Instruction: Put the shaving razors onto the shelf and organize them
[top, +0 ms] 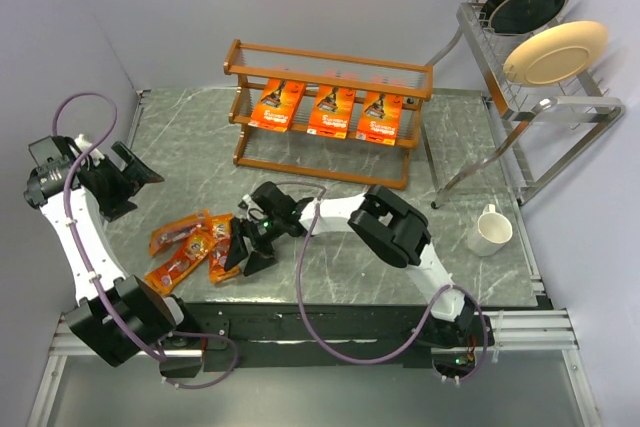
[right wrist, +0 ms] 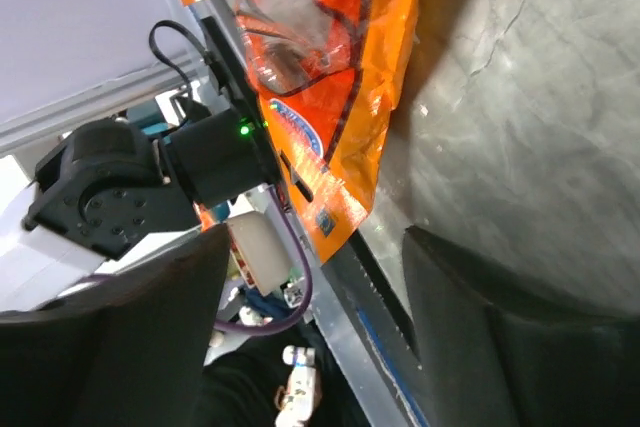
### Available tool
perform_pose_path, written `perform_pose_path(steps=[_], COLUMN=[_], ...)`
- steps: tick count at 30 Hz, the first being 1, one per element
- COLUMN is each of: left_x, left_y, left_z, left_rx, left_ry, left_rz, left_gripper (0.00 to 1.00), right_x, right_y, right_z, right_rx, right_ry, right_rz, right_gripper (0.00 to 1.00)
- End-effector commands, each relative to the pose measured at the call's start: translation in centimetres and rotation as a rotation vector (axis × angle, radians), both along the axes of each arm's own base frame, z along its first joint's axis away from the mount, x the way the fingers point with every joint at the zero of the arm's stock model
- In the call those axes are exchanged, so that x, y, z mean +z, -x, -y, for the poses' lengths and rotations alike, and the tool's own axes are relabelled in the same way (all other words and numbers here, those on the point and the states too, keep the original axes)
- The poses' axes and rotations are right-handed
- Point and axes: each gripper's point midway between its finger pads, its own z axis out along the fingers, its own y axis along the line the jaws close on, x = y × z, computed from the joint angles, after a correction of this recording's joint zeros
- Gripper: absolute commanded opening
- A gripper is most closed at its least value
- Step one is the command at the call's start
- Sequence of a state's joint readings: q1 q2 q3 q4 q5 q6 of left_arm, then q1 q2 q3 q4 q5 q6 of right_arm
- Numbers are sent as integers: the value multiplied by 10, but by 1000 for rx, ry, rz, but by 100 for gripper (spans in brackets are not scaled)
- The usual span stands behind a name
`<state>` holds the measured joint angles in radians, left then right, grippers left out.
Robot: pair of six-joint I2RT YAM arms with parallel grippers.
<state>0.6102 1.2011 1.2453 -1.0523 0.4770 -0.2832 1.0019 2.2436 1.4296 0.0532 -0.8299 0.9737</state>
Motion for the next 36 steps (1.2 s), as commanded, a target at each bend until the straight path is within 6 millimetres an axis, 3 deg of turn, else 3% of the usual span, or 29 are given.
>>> perform_pose_path(steps=[1,7,8,9,14,15,19,23,24,28,29,30,32,36], left_x=[19,13,5,4,-30,-32,-33,-49,-53,-80,-90,-92,-106,-113], left_y=[-2,2,5,5,13,12,7,18,20,28,38,31,38,24], left_z=[0,5,10,12,45,54,77,114,120,155,172,177,192,207], left_rx=[2,10,0,5,-61,-71,-133,-224,-239,-285,-284,-309,-319,-334], left_ry=[-31,-8,13,18,169,224,294,370,398,583,669,664,672,765], left_rz=[69,70,60,71,-10,-10,29,-12,-19,-48,-107,-64,-114,-83], left_gripper=[99,99,100,99,99,99,92,89,87,79,79,99,100,99], right_x=[-17,-23,-20,-20,9,16,44,63,77,80,81,87,86,83], right_y=[7,13,11,8,-10,-14,-42,-65,-69,-79,-81,-83,-90,-94], right_z=[-5,-23,-29,-31,-34,-32,-16,6,10,37,42,45,56,70], right_rx=[-45,-75,-85,-105,-136,-135,-180,-247,-254,-313,-319,-322,-345,-354], right_ry=[36,5,-2,0,-88,-114,-168,-197,-232,-247,-252,-271,-274,-262], right_rz=[-72,-154,-153,-153,-130,-124,-90,-79,-64,-77,-79,-69,-81,-85], right_gripper=[70,56,53,46,23,14,5,0,0,0,0,0,0,0])
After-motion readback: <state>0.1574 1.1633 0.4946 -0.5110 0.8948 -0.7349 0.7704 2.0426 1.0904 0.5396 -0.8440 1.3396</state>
